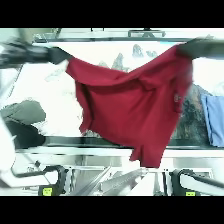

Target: Fold the shirts.

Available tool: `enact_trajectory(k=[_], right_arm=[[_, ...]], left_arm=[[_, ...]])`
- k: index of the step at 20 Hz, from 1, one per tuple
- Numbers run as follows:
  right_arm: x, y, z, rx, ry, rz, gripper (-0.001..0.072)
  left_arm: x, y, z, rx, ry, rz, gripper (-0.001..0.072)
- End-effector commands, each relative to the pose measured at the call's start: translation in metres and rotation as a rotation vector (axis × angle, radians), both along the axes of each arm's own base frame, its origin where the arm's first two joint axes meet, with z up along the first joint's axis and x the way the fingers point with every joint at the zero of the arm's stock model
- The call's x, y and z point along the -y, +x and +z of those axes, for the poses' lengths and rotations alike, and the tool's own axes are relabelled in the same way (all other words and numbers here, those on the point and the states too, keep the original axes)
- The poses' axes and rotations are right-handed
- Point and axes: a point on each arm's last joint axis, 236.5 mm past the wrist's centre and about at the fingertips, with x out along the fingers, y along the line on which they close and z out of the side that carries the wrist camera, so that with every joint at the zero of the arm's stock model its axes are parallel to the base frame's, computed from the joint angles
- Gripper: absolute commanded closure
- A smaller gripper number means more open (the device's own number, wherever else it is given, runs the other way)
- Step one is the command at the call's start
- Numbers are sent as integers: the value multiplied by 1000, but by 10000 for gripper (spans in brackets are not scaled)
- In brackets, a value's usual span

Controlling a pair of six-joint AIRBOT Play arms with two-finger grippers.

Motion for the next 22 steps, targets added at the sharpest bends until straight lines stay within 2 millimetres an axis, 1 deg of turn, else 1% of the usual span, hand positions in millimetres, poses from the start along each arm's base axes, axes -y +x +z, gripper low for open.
enact_trajectory(k=[1, 2, 3, 4, 5, 6, 7, 8, 9, 10, 11, 13, 14, 15, 16, 17, 18, 19, 20, 22], right_arm=[[-2, 59, -151, -229, -24, -94, 660], [-6, 65, -171, -272, 28, -106, 432], [-6, 66, -181, -300, 62, -110, 341], [-3, 64, -183, -315, 70, -110, 347], [4, 61, -179, -322, 74, -109, 347], [12, 55, -171, -328, 77, -102, 347], [21, 43, -161, -347, 81, -85, 347], [28, 26, -151, -376, 82, -49, 347], [33, 8, -145, -414, 80, -11, 347], [39, -11, -142, -459, 80, 14, 347], [45, -32, -144, -510, 85, 26, 347], [60, -72, -161, -605, 91, -14, 347], [69, -95, -172, -651, 101, -50, 347], [78, -116, -183, -686, 113, -94, 346], [89, -137, -193, -717, 136, -150, 346], [100, -152, -202, -729, 161, -214, 343], [113, -166, -211, -740, 191, -295, 335], [122, -179, -221, -754, 216, -362, 278], [129, -191, -232, -771, 247, -422, 182], [129, -215, -255, -821, 285, -476, 184]], left_arm=[[8, 41, -148, -226, 101, -25, 691], [5, 52, -164, -262, 94, -15, 649], [-3, 60, -173, -294, 84, -4, 402], [-13, 66, -172, -311, 77, 2, 364], [-24, 68, -167, -316, 76, 2, 364], [-39, 67, -160, -323, 73, 11, 365], [-54, 60, -152, -342, 72, 14, 364], [-66, 47, -149, -375, 69, 12, 364], [-77, 29, -148, -426, 64, 2, 365], [-83, 7, -150, -494, 56, -19, 365], [-87, -18, -153, -571, 45, -48, 365], [-85, -63, -163, -693, 20, -92, 365], [-84, -86, -172, -745, 30, -102, 365], [-88, -108, -184, -793, 71, -107, 365], [-94, -130, -197, -837, 132, -106, 365], [-106, -152, -212, -882, 216, -101, 364], [-117, -170, -224, -913, 278, -95, 364], [-118, -178, -231, -914, 289, -94, 364], [-114, -183, -237, -906, 278, -91, 364], [-107, -193, -248, -896, 288, -126, 364]])
